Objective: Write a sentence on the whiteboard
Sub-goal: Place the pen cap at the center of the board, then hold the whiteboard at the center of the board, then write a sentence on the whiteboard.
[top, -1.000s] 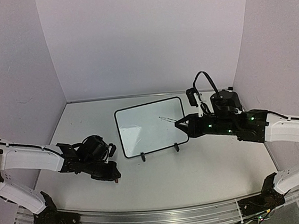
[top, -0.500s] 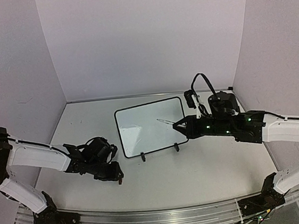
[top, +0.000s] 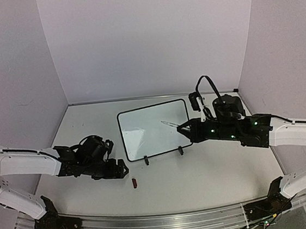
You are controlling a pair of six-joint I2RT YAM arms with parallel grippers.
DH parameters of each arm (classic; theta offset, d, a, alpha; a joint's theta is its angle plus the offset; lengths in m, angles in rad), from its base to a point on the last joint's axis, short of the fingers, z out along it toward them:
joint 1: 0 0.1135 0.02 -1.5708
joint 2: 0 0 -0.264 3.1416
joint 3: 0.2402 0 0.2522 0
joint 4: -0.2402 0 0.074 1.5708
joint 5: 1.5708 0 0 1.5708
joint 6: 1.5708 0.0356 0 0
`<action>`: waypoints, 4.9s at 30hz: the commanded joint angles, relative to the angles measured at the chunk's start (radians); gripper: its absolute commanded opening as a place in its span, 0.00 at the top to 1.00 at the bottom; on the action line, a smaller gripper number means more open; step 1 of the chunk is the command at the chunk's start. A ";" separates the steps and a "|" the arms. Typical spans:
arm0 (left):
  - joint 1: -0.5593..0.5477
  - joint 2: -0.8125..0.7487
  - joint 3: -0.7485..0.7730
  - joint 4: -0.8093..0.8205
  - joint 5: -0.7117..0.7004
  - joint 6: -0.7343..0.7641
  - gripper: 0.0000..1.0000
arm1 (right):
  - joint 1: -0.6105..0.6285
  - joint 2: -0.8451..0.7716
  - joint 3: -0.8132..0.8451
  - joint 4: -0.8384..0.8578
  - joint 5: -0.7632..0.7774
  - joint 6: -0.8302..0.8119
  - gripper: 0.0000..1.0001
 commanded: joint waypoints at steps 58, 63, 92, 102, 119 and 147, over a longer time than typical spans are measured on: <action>0.534 0.393 0.631 -0.072 0.757 0.568 0.63 | 0.173 0.621 0.548 0.111 0.288 -0.087 1.00; 0.527 0.398 0.632 -0.077 0.749 0.576 0.70 | 0.173 0.634 0.560 0.100 0.318 -0.082 1.00; 0.498 0.398 0.641 -0.134 0.675 0.648 1.00 | 0.173 0.696 0.609 0.074 0.340 -0.091 1.00; 0.489 0.397 0.642 -0.140 0.660 0.658 1.00 | 0.173 0.722 0.632 0.074 0.357 -0.109 1.00; 0.477 0.396 0.644 -0.150 0.646 0.666 1.00 | 0.174 0.763 0.677 0.062 0.375 -0.126 1.00; 0.475 0.390 0.645 -0.156 0.633 0.666 1.00 | 0.173 0.690 0.602 0.041 0.486 -0.112 1.00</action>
